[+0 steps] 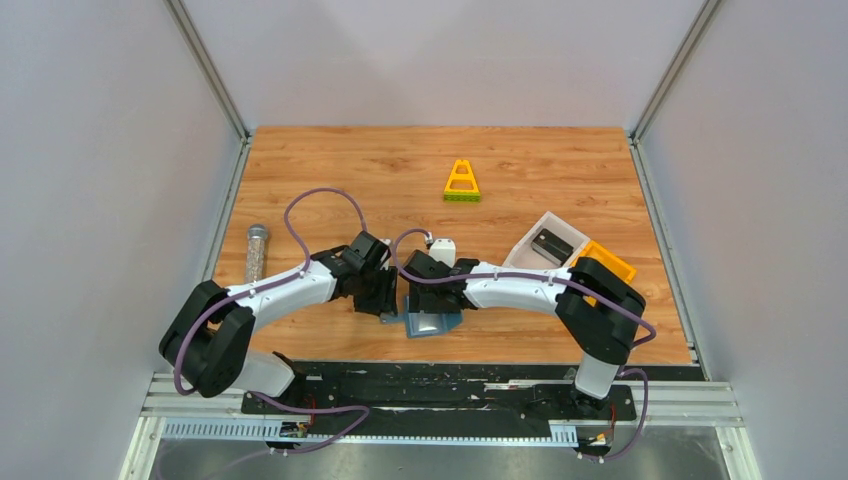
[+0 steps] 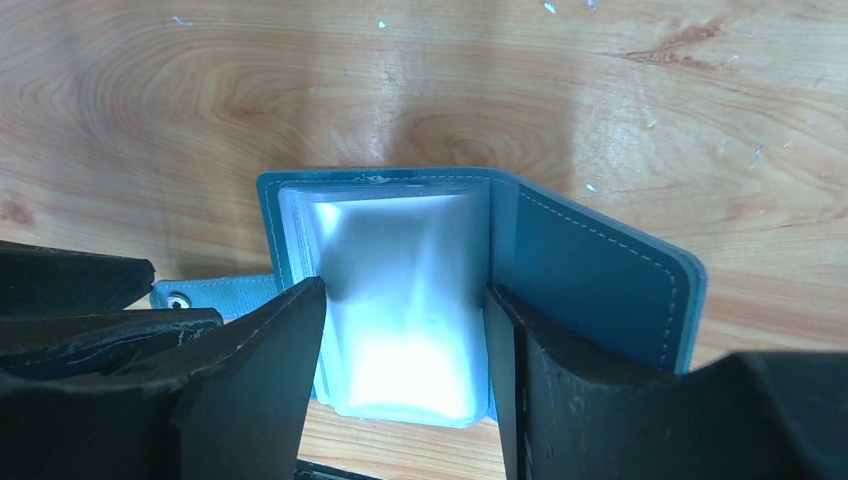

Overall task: Take the credit cards out of the card holder
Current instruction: Open the card holder at the center of the board.

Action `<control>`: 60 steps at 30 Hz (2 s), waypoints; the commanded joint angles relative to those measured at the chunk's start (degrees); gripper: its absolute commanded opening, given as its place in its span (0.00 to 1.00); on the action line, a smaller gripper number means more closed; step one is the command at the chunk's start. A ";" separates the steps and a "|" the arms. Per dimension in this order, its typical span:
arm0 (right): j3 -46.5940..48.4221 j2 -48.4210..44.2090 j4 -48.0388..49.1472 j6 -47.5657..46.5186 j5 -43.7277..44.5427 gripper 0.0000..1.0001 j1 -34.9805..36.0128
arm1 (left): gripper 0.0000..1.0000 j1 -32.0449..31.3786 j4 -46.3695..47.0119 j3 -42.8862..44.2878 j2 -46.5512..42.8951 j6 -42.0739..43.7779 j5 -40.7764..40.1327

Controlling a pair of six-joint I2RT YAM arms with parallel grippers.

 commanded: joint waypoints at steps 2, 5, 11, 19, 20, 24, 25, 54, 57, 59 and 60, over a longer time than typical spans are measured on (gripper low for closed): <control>-0.65 1.27 1.62 0.48 1.84 0.63 -0.19 | 0.53 0.12 1.45 -0.72 -0.65 0.04 -0.01; -0.88 1.40 1.57 0.75 2.32 0.64 -0.19 | 0.52 0.11 1.55 -0.75 -0.42 -0.10 0.09; -0.92 1.77 0.82 1.11 3.84 0.62 -0.11 | 0.48 0.09 1.99 -1.32 -0.81 -0.54 0.44; -2.64 -0.99 1.13 2.63 5.18 0.49 -0.06 | 0.45 0.10 1.97 -1.33 -0.85 -0.82 0.49; -3.01 -1.61 1.77 2.65 4.72 0.48 -0.10 | 0.45 0.07 1.85 -1.21 -0.89 -0.78 0.49; -4.98 -4.33 4.78 2.90 1.67 0.46 -0.33 | 0.45 0.08 1.12 -0.11 -1.24 -0.58 0.58; -5.43 -4.79 5.25 3.07 1.15 0.45 -0.40 | 0.45 0.11 0.73 0.54 -1.49 -0.58 0.62; -18.33 -14.31 16.63 4.05 -7.06 0.34 -5.89 | 0.53 0.07 3.72 0.34 -0.88 0.45 4.67; -18.64 -14.84 16.68 4.12 -6.94 0.34 -5.91 | 0.51 0.11 5.21 0.03 -0.07 -0.15 7.48; -18.68 -15.23 16.61 4.00 -6.89 0.35 -5.88 | 0.47 0.12 6.01 -0.31 -0.18 -0.56 8.69; -18.76 -15.42 16.63 4.00 -6.90 0.35 -5.89 | 0.44 0.08 6.13 -0.39 -0.34 -0.70 9.03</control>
